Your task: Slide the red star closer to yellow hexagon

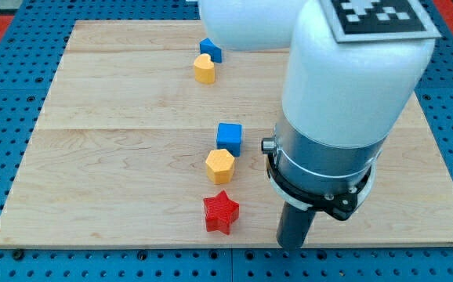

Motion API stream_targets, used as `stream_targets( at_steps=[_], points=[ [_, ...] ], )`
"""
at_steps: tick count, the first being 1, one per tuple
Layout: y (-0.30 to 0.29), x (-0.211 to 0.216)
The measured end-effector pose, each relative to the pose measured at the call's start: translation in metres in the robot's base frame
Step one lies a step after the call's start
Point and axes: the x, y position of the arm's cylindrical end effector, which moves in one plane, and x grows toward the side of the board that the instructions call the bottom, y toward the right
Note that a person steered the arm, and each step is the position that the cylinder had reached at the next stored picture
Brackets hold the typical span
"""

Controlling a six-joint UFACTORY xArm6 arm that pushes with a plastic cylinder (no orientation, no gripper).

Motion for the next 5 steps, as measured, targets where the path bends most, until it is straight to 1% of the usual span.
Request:
stream_targets(
  at_steps=[1,2,3,4,5],
  points=[
    [-0.023,0.0],
    [-0.105,-0.005],
    [-0.112,-0.007],
    [-0.09,-0.029],
    [-0.109,-0.031]
  ],
)
